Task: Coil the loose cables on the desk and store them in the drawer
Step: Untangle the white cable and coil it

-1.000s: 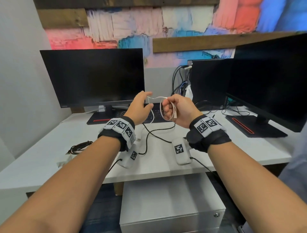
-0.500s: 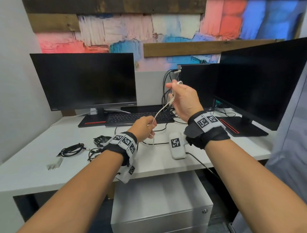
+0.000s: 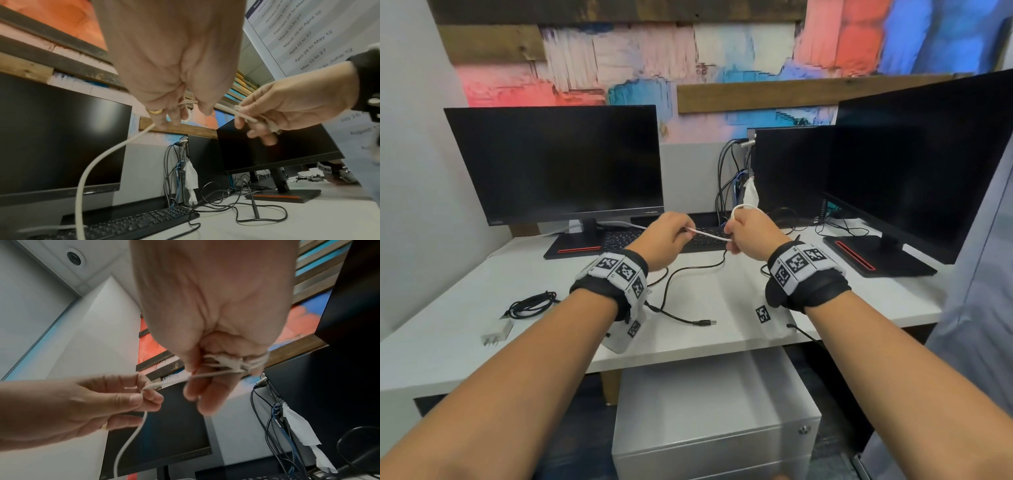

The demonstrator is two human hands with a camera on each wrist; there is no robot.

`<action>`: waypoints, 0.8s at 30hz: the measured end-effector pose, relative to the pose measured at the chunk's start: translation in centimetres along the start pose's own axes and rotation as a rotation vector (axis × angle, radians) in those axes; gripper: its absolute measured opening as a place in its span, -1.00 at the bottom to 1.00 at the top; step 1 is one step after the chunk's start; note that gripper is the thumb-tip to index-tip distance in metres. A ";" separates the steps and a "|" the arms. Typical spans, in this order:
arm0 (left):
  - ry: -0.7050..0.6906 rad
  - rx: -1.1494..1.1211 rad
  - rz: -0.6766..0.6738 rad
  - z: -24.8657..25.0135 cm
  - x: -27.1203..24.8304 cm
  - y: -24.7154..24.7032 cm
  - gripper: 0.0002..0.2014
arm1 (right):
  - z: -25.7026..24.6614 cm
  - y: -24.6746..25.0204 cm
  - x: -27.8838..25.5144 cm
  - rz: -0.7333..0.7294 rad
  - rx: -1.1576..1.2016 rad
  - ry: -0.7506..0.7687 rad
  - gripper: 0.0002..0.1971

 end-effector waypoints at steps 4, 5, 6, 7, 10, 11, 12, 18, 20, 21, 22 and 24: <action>0.045 0.022 0.047 -1.2 0.9 1.0 -0.78 | 0.2 0.3 -0.7 -0.114 0.017 -0.058 -0.64; 0.040 0.028 0.059 -1.2 1.1 1.3 -0.75 | 0.3 0.3 -0.8 -0.153 0.047 -0.083 -0.53; 0.034 0.034 0.068 -1.4 1.3 1.5 -0.74 | 0.2 0.5 -1.1 -0.194 0.071 -0.092 -0.46; 0.033 0.038 0.073 -1.5 1.5 1.6 -0.73 | 0.2 0.5 -1.2 -0.223 0.108 -0.083 -0.43; 0.068 0.041 0.049 -2.1 1.8 1.3 -0.68 | -0.1 0.7 -1.2 -0.215 0.418 -0.088 -0.52; 0.077 0.038 0.024 -2.2 1.7 1.1 -0.67 | -0.3 0.8 -1.1 -0.193 0.550 -0.115 -0.54; 0.093 0.033 -0.009 -2.4 1.5 0.8 -0.67 | -0.4 1.0 -0.9 -0.168 0.671 -0.145 -0.55; 0.140 0.016 -0.209 -2.1 -0.9 -1.0 -0.60 | -0.8 1.8 0.1 -0.056 1.120 -0.265 -0.54; 0.127 0.016 -0.277 -1.8 -1.3 -1.6 -0.59 | -0.8 1.6 0.3 -0.019 1.193 -0.286 -0.51; 0.130 0.028 -0.311 -1.8 -1.4 -1.8 -0.59 | -0.8 1.3 0.3 -0.007 1.222 -0.303 -0.54; 0.138 0.039 -0.342 -1.8 -1.4 -2.2 -0.60 | -0.8 1.1 0.3 -0.005 1.256 -0.315 -0.57; 0.149 0.041 -0.387 -1.7 -1.4 -2.5 -0.63 | -0.8 0.5 0.4 -0.006 1.340 -0.318 -0.62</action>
Point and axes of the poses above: each hand's wrist, its own x-axis towards the middle knuckle, its own y-axis out of the back of the hand, z = x × y, the point moved 2 cm from there along x, towards the middle knuckle, and after that the axes turned 11 degrees about z, right-handed, at the moved point
